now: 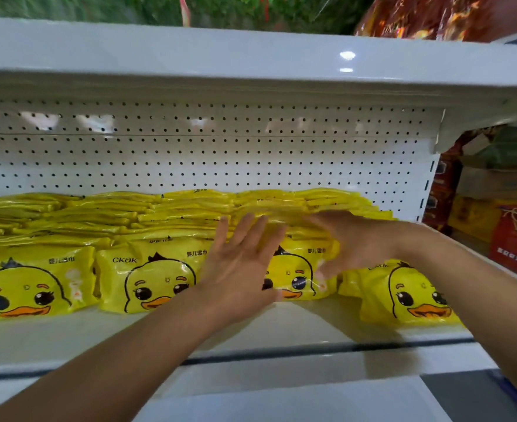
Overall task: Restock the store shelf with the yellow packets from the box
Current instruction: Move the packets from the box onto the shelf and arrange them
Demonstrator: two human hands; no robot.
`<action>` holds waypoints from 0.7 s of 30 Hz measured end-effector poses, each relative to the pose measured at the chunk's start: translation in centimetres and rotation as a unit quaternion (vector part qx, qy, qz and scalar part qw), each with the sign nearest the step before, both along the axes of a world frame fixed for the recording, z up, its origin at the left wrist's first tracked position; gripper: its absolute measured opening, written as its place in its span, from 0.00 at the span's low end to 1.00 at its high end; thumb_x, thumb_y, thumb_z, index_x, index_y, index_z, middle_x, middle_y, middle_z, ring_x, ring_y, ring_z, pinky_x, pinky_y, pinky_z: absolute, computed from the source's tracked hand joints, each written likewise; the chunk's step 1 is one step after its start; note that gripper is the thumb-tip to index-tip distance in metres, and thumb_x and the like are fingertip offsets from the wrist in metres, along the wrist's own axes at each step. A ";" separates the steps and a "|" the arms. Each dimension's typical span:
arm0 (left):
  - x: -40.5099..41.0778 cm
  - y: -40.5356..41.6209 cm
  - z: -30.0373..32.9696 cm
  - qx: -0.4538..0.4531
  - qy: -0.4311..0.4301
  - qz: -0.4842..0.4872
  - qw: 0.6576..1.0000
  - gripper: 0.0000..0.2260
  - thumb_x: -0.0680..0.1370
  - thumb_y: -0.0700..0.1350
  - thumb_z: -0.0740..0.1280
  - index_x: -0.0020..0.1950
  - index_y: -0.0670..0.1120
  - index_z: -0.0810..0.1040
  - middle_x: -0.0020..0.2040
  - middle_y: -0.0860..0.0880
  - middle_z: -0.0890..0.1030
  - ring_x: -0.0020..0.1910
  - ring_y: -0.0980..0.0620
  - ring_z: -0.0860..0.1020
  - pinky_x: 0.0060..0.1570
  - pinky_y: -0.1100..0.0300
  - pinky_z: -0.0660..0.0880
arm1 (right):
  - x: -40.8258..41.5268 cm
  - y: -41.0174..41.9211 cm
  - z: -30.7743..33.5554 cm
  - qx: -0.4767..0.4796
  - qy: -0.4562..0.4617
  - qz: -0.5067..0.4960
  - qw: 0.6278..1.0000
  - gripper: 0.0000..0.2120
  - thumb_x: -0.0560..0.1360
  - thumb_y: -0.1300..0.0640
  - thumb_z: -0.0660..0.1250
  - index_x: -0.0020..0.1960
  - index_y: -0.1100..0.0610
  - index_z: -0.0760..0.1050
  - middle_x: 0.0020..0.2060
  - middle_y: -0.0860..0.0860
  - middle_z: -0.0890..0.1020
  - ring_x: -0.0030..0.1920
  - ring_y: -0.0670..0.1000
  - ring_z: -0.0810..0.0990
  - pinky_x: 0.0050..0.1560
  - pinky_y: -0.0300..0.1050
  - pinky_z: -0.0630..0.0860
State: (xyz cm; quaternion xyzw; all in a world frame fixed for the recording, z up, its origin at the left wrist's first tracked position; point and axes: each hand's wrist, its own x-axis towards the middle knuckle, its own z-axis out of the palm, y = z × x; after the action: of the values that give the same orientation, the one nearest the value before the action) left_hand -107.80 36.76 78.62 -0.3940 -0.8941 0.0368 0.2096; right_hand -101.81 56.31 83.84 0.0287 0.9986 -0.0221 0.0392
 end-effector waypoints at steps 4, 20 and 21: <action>-0.5 -0.4 -0.6 -0.017 0.013 0.048 0.999 0.49 0.71 0.66 0.64 0.75 0.51 0.32 0.78 0.47 0.41 0.77 0.46 0.45 0.71 0.40 0.41 | 0.6 -1.2 -3.0 0.093 0.059 -0.032 0.993 0.52 0.67 0.44 0.73 0.76 0.47 0.39 0.76 0.49 0.48 0.76 0.53 0.44 0.74 0.59 0.42; 1.6 0.3 0.2 -0.030 -0.004 0.101 0.994 0.51 0.71 0.68 0.63 0.76 0.43 0.35 0.77 0.45 0.40 0.77 0.45 0.41 0.72 0.41 0.43 | 5.4 0.4 -3.0 0.006 0.255 -0.028 0.966 0.32 0.73 0.52 0.68 0.73 0.52 0.59 0.73 0.51 0.60 0.72 0.53 0.60 0.69 0.50 0.63; 2.4 0.7 0.2 -0.014 -0.005 0.087 0.996 0.50 0.71 0.67 0.63 0.76 0.45 0.35 0.77 0.45 0.39 0.77 0.45 0.41 0.72 0.41 0.43 | 6.3 1.5 -2.7 -0.017 0.266 -0.029 0.963 0.28 0.74 0.55 0.67 0.72 0.53 0.62 0.72 0.52 0.62 0.71 0.53 0.63 0.68 0.50 0.65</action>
State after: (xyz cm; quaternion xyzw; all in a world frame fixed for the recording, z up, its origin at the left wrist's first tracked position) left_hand -105.42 37.47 78.79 -0.3180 -0.9254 0.0651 0.1958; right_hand -95.48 57.79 81.12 0.0498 0.9712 -0.0471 -0.2283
